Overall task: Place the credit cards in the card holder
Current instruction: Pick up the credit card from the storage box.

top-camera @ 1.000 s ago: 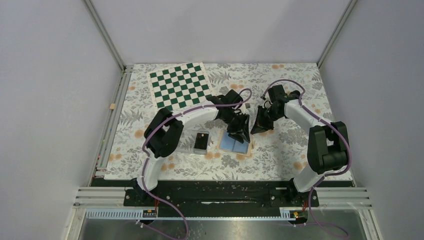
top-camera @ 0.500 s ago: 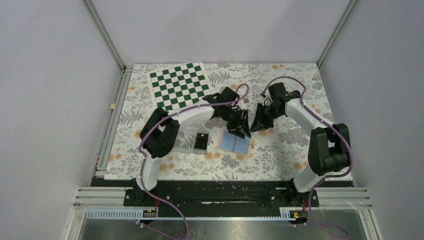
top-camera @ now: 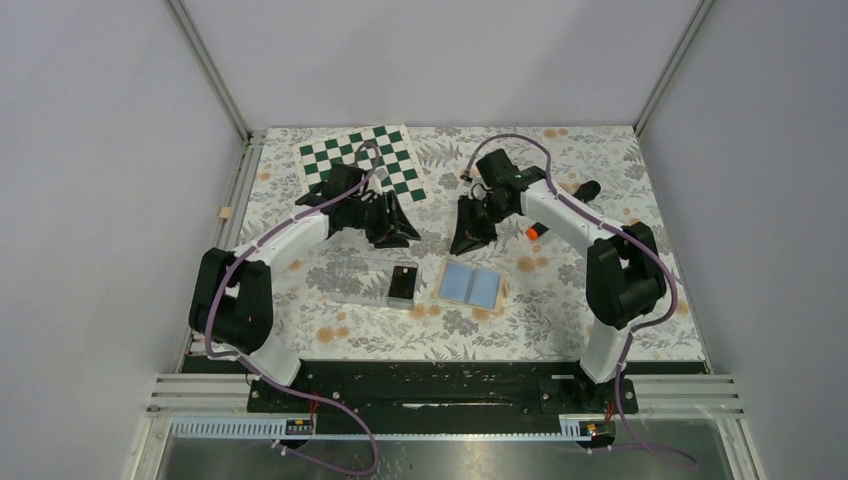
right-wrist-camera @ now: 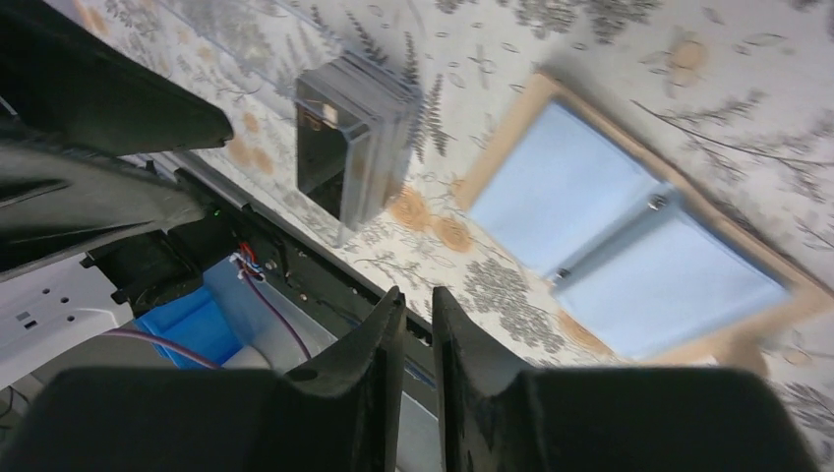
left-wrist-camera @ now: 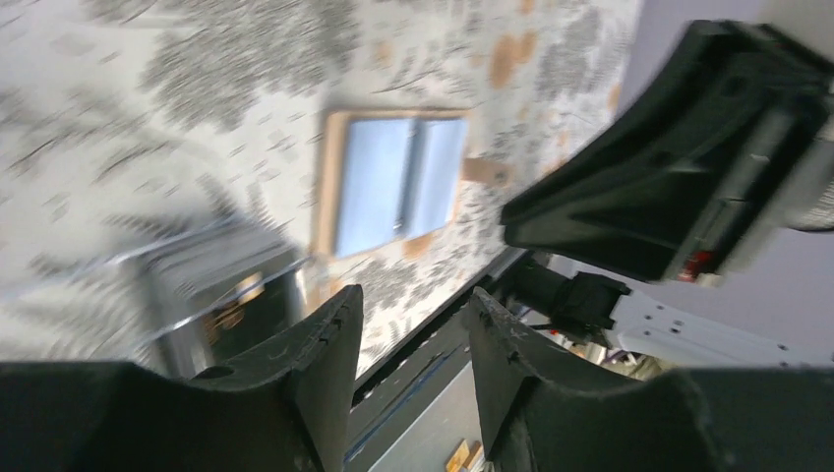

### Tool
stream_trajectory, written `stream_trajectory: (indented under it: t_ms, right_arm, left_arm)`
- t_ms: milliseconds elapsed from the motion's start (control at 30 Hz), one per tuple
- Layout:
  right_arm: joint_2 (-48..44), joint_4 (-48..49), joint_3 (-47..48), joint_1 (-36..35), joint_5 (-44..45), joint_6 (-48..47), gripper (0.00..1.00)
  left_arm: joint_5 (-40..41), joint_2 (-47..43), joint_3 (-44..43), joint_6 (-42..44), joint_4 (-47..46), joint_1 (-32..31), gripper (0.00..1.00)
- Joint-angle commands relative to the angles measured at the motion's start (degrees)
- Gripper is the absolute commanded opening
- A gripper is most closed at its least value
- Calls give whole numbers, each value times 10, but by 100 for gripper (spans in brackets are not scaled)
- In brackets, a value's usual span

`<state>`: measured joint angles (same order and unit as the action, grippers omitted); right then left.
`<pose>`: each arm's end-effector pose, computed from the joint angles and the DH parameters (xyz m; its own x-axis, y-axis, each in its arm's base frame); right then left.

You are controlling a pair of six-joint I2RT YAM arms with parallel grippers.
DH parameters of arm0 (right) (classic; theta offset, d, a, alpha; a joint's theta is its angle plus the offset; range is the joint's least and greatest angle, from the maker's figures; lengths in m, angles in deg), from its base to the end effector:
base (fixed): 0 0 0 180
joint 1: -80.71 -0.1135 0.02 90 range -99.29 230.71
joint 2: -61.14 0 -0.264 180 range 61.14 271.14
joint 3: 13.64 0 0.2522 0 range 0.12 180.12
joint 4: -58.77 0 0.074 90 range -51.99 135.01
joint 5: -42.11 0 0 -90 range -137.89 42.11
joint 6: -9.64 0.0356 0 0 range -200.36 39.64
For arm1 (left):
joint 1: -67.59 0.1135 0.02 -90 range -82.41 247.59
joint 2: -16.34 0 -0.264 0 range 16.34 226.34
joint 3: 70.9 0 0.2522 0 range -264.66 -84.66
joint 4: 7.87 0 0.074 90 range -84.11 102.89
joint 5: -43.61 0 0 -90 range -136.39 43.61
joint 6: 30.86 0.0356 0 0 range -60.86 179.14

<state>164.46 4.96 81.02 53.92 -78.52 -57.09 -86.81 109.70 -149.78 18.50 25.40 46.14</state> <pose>0.3297 0.1868 0.2396 -0.9635 -0.1057 -0.2461 -0.2367 0.7660 0.5977 0.3151 -0.1486 0.2391 -0.9684 -0.1523 -0.1976 0.0704 0.5930 -0.8021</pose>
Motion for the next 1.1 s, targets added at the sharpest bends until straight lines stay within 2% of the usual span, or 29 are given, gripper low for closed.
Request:
stream_trajectory:
  t_ms: [0,100,233,400,733,900,1067]
  right_arm:
    - [26,2,49,-34,-33,40,24]
    - [42,24,49,-49,-54,67,25]
    - [52,57,31,-74,-76,95,27]
    - [74,65,34,-98,-90,109,31]
    - [117,42,54,-106,-84,103,27]
    - [133,41,59,-110,-101,102,26]
    - [148,44,69,-113,-120,100,21]
  left_arm:
    - [55,-53,21,74,125,28,44]
    - [97,-53,26,109,187,29,44]
    - [116,-50,48,115,192,28,42]
    - [161,-24,34,129,211,8,39]
    - [210,25,8,128,218,-30,33]
    - [213,28,1,130,218,-32,22]
    - [210,35,-6,132,218,-40,12]
